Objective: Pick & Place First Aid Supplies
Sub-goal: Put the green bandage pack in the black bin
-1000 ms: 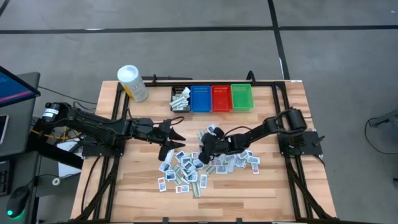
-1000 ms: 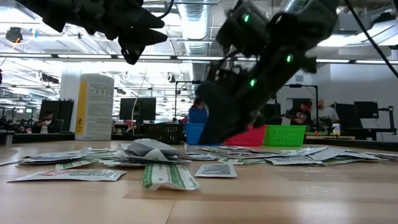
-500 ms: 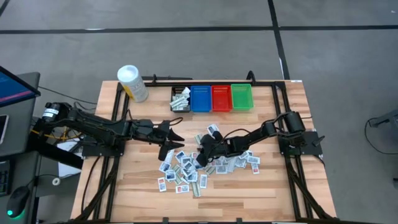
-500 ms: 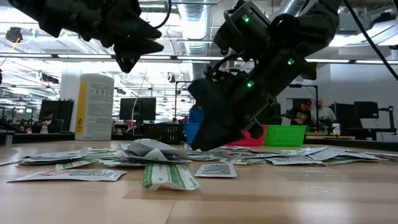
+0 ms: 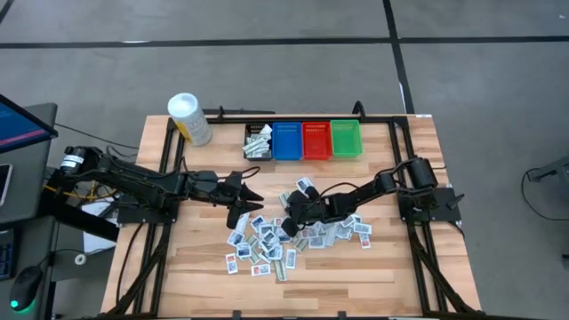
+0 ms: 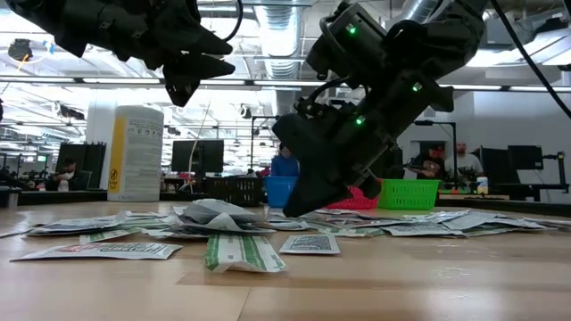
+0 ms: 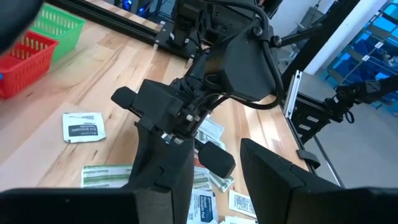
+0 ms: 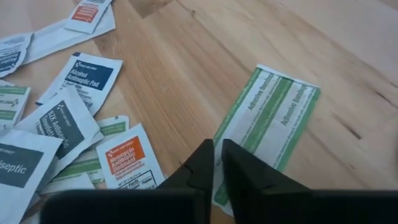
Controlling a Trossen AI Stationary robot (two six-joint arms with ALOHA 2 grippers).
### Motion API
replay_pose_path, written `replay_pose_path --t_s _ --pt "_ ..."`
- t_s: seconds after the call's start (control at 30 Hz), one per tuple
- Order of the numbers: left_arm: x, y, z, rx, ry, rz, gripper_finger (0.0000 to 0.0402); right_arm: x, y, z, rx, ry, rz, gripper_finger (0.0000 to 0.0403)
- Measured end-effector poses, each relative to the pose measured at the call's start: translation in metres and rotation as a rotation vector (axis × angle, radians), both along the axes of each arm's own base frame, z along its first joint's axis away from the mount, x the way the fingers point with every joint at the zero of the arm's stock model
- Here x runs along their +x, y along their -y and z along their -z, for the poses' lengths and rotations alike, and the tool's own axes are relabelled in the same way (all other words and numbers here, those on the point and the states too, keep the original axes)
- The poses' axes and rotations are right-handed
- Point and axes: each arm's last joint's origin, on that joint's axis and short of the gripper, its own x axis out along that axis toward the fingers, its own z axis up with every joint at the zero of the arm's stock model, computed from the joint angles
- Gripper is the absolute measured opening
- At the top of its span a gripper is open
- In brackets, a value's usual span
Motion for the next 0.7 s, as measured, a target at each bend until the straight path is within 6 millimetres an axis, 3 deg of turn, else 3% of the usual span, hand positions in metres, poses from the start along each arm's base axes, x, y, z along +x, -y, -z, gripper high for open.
replay_pose_path --t_s 0.23,0.7 --pt "0.000 0.000 0.000 -0.001 0.005 0.000 0.0131 -0.001 0.000 -0.001 0.004 -0.006 0.000 0.0004" --pt "0.000 0.000 -0.002 -0.001 0.020 -0.002 0.0131 -0.011 0.012 -0.043 -0.123 -0.047 -0.087 0.0013"
